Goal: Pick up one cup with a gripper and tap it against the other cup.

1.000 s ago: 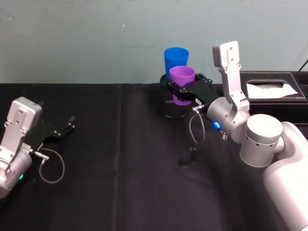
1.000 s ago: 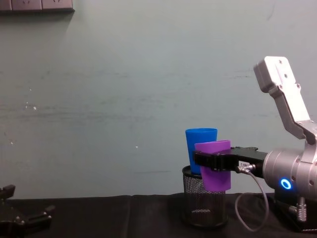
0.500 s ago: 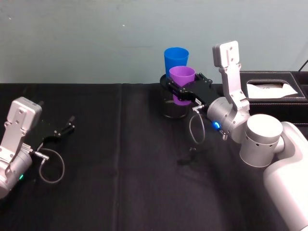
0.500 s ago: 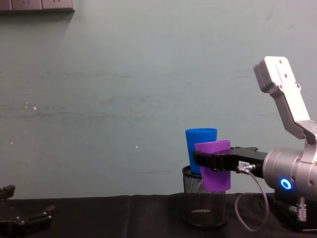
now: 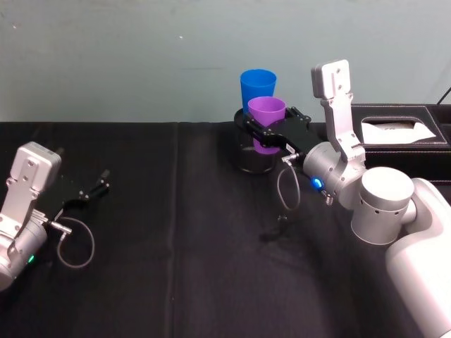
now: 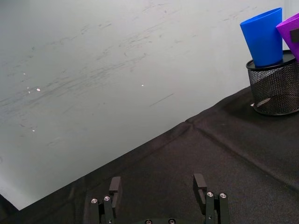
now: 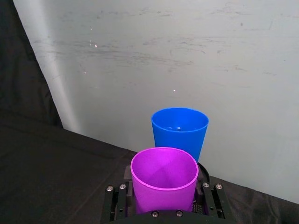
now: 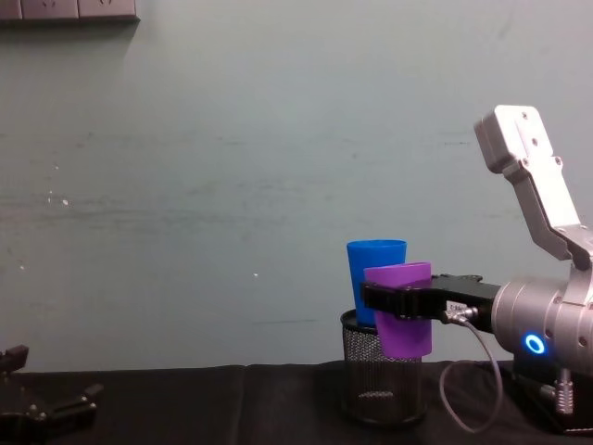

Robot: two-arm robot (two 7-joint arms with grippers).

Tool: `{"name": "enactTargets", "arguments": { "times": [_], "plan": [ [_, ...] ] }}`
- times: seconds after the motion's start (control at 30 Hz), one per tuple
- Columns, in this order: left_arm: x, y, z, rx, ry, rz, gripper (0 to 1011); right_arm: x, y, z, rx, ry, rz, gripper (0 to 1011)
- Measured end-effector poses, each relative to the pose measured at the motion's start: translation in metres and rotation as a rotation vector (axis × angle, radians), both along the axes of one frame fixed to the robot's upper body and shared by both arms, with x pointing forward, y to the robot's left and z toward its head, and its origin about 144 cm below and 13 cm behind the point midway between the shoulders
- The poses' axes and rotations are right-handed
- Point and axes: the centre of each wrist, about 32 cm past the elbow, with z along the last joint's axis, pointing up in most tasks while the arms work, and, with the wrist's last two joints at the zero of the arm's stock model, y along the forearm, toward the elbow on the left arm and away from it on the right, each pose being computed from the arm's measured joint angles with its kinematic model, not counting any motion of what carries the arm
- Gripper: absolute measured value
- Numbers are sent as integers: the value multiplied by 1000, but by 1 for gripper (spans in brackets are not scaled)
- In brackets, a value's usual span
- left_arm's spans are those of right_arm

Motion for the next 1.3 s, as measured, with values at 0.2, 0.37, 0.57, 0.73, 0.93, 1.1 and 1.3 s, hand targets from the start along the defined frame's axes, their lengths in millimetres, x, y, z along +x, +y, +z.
{"name": "enactTargets", "arguments": {
  "times": [0.2, 0.37, 0.57, 0.73, 0.93, 1.1, 1.3],
  "plan": [
    [0, 0, 0, 0, 0, 0, 1000, 0, 0, 0, 0, 0, 0, 723],
    [0, 0, 0, 0, 0, 0, 1000, 0, 0, 0, 0, 0, 0, 723],
    [0, 0, 0, 0, 0, 0, 1000, 0, 0, 0, 0, 0, 0, 722],
    [0, 0, 0, 0, 0, 0, 1000, 0, 0, 0, 0, 0, 0, 722],
    [0, 0, 0, 0, 0, 0, 1000, 0, 0, 0, 0, 0, 0, 723],
    [0, 0, 0, 0, 0, 0, 1000, 0, 0, 0, 0, 0, 0, 722],
    [0, 0, 0, 0, 0, 0, 1000, 0, 0, 0, 0, 0, 0, 722]
  ]
}}
